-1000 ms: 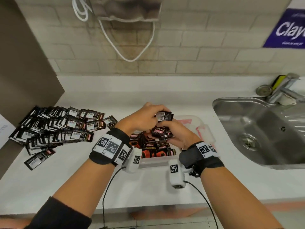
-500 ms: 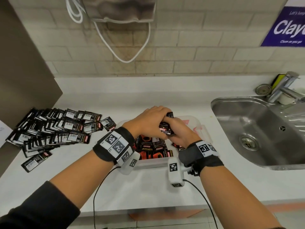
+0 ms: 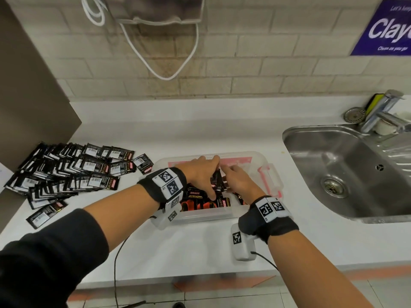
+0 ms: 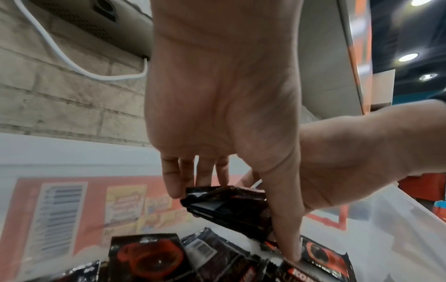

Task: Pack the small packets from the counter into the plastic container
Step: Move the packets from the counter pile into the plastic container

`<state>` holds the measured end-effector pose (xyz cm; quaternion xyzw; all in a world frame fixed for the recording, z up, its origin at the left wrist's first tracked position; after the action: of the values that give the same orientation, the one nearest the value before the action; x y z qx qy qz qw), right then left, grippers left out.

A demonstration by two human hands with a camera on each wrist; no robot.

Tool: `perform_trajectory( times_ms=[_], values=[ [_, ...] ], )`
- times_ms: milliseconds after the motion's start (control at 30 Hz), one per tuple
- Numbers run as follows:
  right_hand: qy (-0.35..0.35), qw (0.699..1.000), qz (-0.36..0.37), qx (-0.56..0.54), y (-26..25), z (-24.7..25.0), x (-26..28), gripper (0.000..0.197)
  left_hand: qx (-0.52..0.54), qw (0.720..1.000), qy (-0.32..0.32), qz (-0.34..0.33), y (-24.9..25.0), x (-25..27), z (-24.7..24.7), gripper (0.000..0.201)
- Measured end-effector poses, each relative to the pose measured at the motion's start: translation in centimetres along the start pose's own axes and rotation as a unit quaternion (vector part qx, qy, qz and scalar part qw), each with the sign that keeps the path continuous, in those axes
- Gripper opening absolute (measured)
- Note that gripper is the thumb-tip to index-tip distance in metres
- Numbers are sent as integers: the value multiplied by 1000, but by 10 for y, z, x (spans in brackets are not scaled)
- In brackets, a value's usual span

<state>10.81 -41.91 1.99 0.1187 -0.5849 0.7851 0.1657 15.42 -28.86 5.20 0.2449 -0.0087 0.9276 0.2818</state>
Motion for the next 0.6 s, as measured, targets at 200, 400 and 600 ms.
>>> perform_trajectory(
  times_ms=[200,400,600],
  values=[
    [-13,1000,10,25,16,-6,-1,42,-75,996,28,-30,9,-12,-6,101],
    [10,1000,13,25,22,-3,-3,24,-164,986,30,-31,5,-9,-12,101],
    [-15,999,14,49,23,-6,-3,21,-167,985,20,-39,4,-5,-10,54]
  ],
)
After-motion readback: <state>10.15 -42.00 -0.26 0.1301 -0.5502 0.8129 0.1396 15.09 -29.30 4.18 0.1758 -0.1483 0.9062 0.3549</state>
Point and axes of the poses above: each hand's wrist, its own x-axis away from the middle knuckle, its own z-axis out of the back of the hand, y = z × x, the point moved 1 cm from there along -x, towards the middle knuckle, and after that the axes turned 4 degrees about -x, right-handed, at the moved point
